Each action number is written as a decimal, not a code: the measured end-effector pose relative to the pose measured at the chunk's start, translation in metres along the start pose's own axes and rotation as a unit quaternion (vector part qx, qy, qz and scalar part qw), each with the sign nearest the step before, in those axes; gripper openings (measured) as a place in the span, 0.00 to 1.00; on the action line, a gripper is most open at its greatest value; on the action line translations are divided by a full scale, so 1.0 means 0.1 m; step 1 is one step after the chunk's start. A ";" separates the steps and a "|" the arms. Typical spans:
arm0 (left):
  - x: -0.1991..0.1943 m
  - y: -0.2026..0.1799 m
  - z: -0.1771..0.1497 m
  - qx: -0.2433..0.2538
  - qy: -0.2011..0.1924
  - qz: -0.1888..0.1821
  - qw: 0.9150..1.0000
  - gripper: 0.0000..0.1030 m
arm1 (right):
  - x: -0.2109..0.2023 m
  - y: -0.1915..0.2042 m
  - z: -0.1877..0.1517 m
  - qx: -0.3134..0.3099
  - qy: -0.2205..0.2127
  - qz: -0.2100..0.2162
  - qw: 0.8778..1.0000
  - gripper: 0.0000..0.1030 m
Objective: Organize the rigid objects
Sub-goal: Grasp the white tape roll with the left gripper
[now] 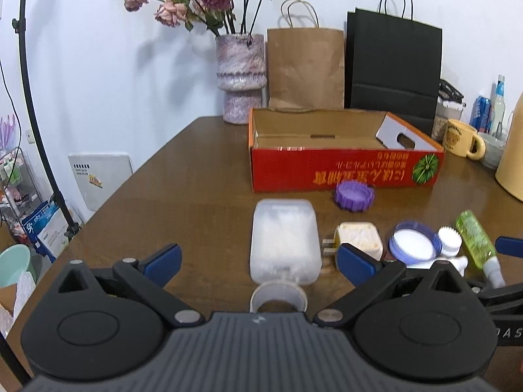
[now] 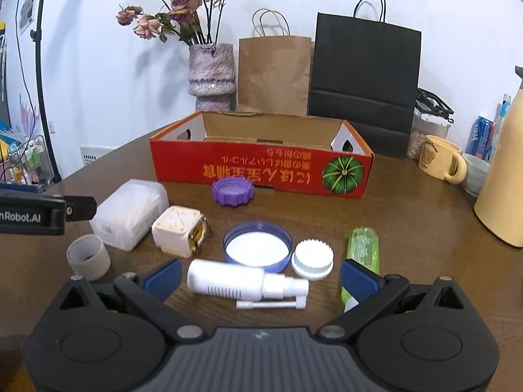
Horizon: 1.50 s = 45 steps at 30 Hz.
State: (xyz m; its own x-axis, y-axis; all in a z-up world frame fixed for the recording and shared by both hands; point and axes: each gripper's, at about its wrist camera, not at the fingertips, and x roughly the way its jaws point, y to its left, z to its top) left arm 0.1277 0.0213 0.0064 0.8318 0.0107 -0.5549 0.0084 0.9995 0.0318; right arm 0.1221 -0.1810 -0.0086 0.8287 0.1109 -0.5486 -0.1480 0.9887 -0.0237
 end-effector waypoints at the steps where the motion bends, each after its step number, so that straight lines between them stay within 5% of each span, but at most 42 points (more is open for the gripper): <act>1: 0.01 0.01 -0.03 0.000 0.004 -0.001 1.000 1.00 | 0.00 0.01 -0.02 0.000 0.002 0.000 1.000 1.00; 22: 0.27 0.06 -0.38 -0.004 0.046 -0.005 0.999 1.00 | 0.13 0.06 -0.16 0.000 0.025 -0.010 1.000 1.00; 26: 0.28 0.05 -0.41 -0.004 0.045 -0.010 0.999 0.83 | 0.17 0.10 -0.16 -0.002 0.027 -0.007 1.000 1.00; 32: 0.30 0.07 -0.41 -0.011 0.041 -0.023 0.999 0.43 | 0.22 0.13 -0.13 -0.002 0.028 -0.008 1.000 1.00; 45: 0.30 0.05 -0.42 -0.015 0.033 -0.034 0.999 0.43 | 0.34 0.16 -0.05 0.005 0.029 -0.025 0.999 1.00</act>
State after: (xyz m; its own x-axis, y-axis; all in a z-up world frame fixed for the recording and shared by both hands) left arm 0.1298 0.0283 -0.0449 0.7915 -0.0569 -0.6085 0.0464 0.9984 -0.0329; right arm 0.1447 -0.1623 -0.0320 0.8024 0.0559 -0.5941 -0.1016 0.9939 -0.0436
